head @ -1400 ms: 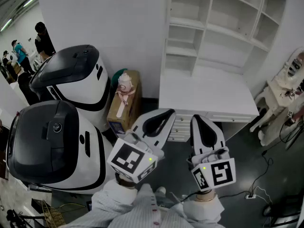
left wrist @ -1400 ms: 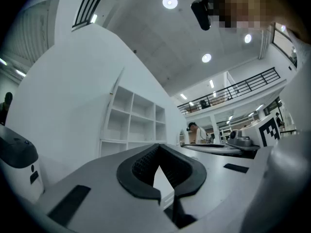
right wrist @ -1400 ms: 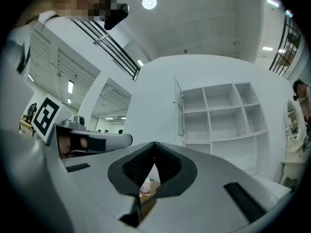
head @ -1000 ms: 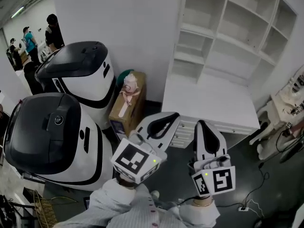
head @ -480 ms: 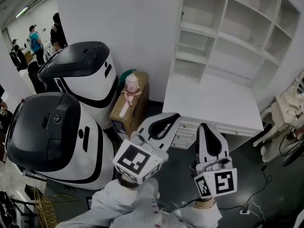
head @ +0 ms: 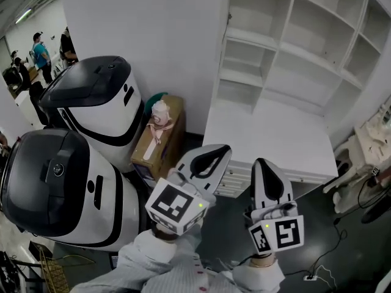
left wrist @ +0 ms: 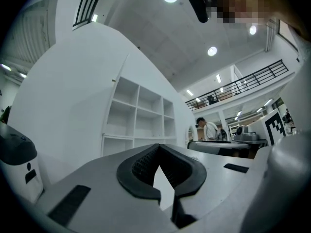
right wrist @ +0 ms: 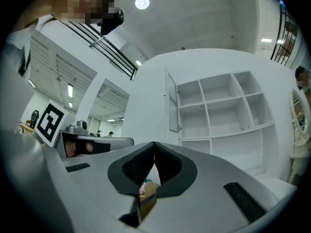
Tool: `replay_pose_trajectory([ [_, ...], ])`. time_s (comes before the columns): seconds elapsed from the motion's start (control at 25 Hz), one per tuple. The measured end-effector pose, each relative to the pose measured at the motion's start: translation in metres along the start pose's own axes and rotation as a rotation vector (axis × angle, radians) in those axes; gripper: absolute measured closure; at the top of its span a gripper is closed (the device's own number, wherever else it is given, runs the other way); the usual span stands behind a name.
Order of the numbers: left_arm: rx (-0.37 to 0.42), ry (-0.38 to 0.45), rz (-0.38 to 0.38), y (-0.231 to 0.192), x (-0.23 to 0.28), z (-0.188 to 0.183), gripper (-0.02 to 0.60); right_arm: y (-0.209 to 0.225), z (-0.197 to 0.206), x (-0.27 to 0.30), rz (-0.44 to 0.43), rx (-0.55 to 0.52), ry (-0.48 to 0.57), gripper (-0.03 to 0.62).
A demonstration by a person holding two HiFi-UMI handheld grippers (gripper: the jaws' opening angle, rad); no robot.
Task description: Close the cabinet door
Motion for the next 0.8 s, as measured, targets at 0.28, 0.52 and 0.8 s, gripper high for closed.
replay_pose_trajectory([
  [0.28, 0.01, 0.021, 0.014, -0.048, 0.074, 0.018, 0.572, 0.054, 0.026, 0.066, 0.002, -0.012, -0.002, 0.582],
  [0.52, 0.028, 0.028, 0.046, -0.089, 0.13, 0.032, 0.572, 0.091, 0.045, 0.122, 0.018, -0.023, 0.016, 0.582],
  [0.8, 0.028, 0.014, 0.084, -0.123, 0.172, 0.055, 0.572, 0.119, 0.07, 0.168, 0.04, -0.023, 0.028, 0.582],
])
Point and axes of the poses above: the fingertips, and each gripper's own axes: x forward along the fingers, y to its right, z out of its underside, the point moved 1 cm from there along -x, backward along the fingers, and after that the axes turned 13 degrees about y, right-handed, at the moved point
